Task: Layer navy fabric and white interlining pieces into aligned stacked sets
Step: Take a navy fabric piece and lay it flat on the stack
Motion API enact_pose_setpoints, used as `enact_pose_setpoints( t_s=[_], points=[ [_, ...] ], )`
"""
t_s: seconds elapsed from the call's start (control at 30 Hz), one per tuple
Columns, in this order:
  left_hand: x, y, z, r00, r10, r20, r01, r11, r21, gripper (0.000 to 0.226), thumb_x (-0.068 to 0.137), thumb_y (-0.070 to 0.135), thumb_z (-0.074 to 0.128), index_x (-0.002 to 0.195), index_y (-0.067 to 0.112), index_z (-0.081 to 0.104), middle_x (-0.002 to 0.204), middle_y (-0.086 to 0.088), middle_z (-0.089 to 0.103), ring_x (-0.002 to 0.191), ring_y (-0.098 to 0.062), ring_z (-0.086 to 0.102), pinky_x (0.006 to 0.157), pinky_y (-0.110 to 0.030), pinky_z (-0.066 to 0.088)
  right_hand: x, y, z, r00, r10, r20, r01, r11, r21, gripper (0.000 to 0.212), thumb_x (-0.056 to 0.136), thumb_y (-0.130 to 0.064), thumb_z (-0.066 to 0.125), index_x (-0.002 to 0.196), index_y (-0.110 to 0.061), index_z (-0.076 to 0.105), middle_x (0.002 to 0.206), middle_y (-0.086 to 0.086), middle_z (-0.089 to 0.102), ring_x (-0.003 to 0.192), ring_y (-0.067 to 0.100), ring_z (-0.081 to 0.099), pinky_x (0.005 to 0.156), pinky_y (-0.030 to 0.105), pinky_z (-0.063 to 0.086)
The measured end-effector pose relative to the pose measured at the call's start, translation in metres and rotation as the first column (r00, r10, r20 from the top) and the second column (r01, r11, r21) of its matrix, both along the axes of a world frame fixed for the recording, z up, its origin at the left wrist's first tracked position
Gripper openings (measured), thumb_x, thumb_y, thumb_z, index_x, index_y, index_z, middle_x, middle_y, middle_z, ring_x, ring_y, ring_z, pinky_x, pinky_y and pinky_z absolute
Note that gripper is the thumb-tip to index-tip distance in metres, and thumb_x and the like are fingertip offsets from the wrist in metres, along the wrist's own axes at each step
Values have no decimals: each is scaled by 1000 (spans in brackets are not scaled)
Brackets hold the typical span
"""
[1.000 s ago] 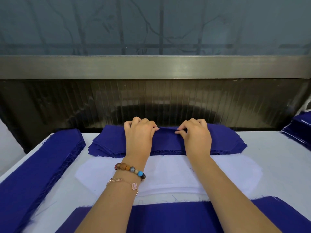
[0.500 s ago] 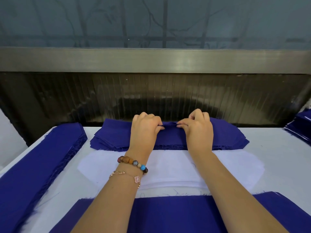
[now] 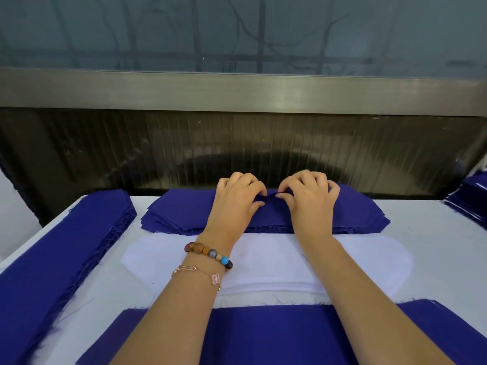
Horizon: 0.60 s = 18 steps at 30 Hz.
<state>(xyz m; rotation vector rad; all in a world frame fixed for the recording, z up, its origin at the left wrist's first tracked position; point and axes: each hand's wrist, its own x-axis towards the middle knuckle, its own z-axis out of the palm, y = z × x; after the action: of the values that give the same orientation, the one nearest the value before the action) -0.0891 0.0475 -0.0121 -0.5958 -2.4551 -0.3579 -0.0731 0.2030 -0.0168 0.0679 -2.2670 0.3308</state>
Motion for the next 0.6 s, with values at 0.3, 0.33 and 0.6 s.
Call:
enact_pose_setpoints(
  t_s=[0.3,0.33,0.6],
  points=[
    [-5,-32,6,938,261,226,-268,963,-1,11,95,35,55,105,30,57,103,7,53,110,-18,49,98,-41,27,-7,36,3,911,-136,389,80,984,156,31,93,-47,51,116,-28,57,116,-5,58,122,20,39,112,53,8],
    [-5,-42,11,919,284,273,-298,954,12,9,94,36,57,101,30,58,101,7,52,110,-20,49,98,-43,27,-6,45,5,900,-159,405,112,984,139,31,92,-47,52,116,-28,57,116,-5,58,123,20,39,112,54,8],
    [-1,-114,31,644,472,602,-617,786,44,30,90,40,64,117,25,61,126,-9,56,123,-37,43,105,-54,23,0,105,20,749,-401,527,412,905,104,30,91,-48,57,113,-28,63,123,7,53,126,32,33,110,57,14]
  ],
)
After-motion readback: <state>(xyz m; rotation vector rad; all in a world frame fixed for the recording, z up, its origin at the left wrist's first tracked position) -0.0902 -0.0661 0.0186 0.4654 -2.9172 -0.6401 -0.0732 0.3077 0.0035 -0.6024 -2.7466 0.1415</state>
